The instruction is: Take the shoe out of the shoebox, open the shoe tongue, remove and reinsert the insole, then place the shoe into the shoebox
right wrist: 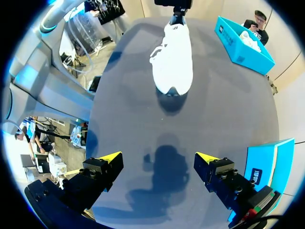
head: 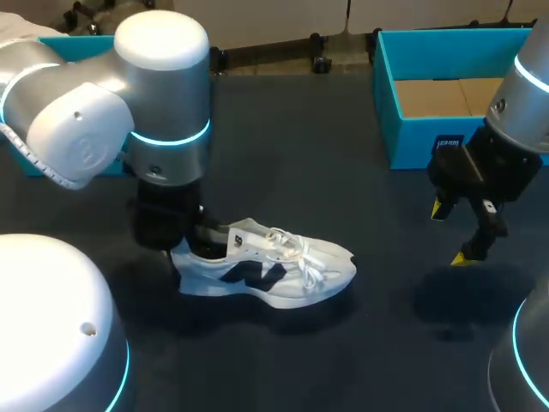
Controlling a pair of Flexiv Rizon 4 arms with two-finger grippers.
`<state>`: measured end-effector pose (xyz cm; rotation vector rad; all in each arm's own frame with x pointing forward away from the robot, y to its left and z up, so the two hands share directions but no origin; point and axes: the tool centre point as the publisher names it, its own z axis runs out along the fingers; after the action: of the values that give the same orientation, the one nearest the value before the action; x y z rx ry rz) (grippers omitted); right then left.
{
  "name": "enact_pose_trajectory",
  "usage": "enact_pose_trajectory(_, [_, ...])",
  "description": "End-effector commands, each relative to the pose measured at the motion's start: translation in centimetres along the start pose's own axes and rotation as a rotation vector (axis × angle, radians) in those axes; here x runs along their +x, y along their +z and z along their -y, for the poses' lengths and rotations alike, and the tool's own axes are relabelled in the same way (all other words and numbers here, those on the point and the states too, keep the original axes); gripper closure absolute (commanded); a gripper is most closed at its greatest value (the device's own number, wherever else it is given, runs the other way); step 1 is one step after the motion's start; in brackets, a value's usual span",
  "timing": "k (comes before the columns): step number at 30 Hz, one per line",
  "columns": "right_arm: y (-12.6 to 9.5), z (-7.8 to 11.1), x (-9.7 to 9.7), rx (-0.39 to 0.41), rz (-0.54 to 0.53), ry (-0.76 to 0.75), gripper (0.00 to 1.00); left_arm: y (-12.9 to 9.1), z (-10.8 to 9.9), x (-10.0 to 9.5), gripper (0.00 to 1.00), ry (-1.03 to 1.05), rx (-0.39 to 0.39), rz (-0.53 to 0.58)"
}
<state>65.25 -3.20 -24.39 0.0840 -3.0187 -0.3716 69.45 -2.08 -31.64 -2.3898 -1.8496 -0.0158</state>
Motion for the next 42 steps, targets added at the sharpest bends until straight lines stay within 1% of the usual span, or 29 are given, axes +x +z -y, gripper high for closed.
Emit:
enact_pose_trajectory(1, [0.1, -0.1, -0.1, 0.003, -0.001, 0.001, 0.00, 1.8, -0.7, -1.9, 1.00, 0.005, -0.005, -0.008])
enact_pose_trajectory(2, [0.1, -0.1, -0.1, 0.003, -0.001, 0.001, 0.00, 2.2, -0.7, -2.5, 1.00, 0.001, -0.013, -0.011])
enact_pose_trajectory(5, [0.1, -0.1, -0.1, 0.003, -0.001, 0.001, 0.00, 2.8, -0.9, -3.6, 1.00, -0.019, -0.027, -0.007])
enact_pose_trajectory(9, [0.1, -0.1, -0.1, 0.003, -0.001, 0.001, 0.00, 3.1, -1.6, -4.9, 1.00, -0.072, 0.022, -0.006])
enact_pose_trajectory(11, [0.1, -0.1, -0.1, 0.003, -0.001, 0.001, 0.00, 3.3, -1.9, -5.4, 1.00, -0.092, 0.012, -0.004])
enact_pose_trajectory(12, [0.1, -0.1, -0.1, 0.003, -0.001, 0.001, 0.00, 3.4, -2.1, -5.7, 1.00, -0.086, 0.025, -0.002])
enact_pose_trajectory(14, [0.1, -0.1, -0.1, 0.003, -0.001, 0.001, 0.00, 3.7, -2.2, -6.3, 1.00, -0.095, 0.012, -0.003])
enact_pose_trajectory(15, [0.1, -0.1, -0.1, 0.003, -0.001, 0.001, 0.00, 3.8, -2.4, -6.6, 1.00, -0.098, 0.028, 0.000])
enact_pose_trajectory(17, [0.1, -0.1, -0.1, 0.003, -0.001, 0.001, 0.00, 3.9, -2.6, -7.0, 1.00, -0.125, 0.022, -0.013])
enact_pose_trajectory(19, [0.1, -0.1, -0.1, 0.003, -0.001, 0.001, 0.00, 4.1, -2.8, -7.5, 1.00, -0.130, 0.048, -0.011])
enact_pose_trajectory(26, [0.1, -0.1, -0.1, 0.003, -0.001, 0.001, 0.00, 4.9, -2.1, -8.9, 1.00, -0.126, 0.031, -0.027])
enact_pose_trajectory(28, [0.1, -0.1, -0.1, 0.003, -0.001, 0.001, 0.00, 4.9, -1.9, -9.1, 1.00, -0.125, 0.031, -0.026])
enact_pose_trajectory(32, [0.1, -0.1, -0.1, 0.003, -0.001, 0.001, 0.00, 5.0, -1.5, -9.5, 1.00, -0.137, 0.006, -0.040])
enact_pose_trajectory(39, [0.1, -0.1, -0.1, 0.003, -0.001, 0.001, 0.00, 5.3, -2.3, -11.1, 1.00, -0.146, 0.018, -0.042])
enact_pose_trajectory(42, [0.1, -0.1, -0.1, 0.003, -0.001, 0.001, 0.00, 5.5, -2.4, -11.6, 1.00, -0.150, 0.010, -0.049])
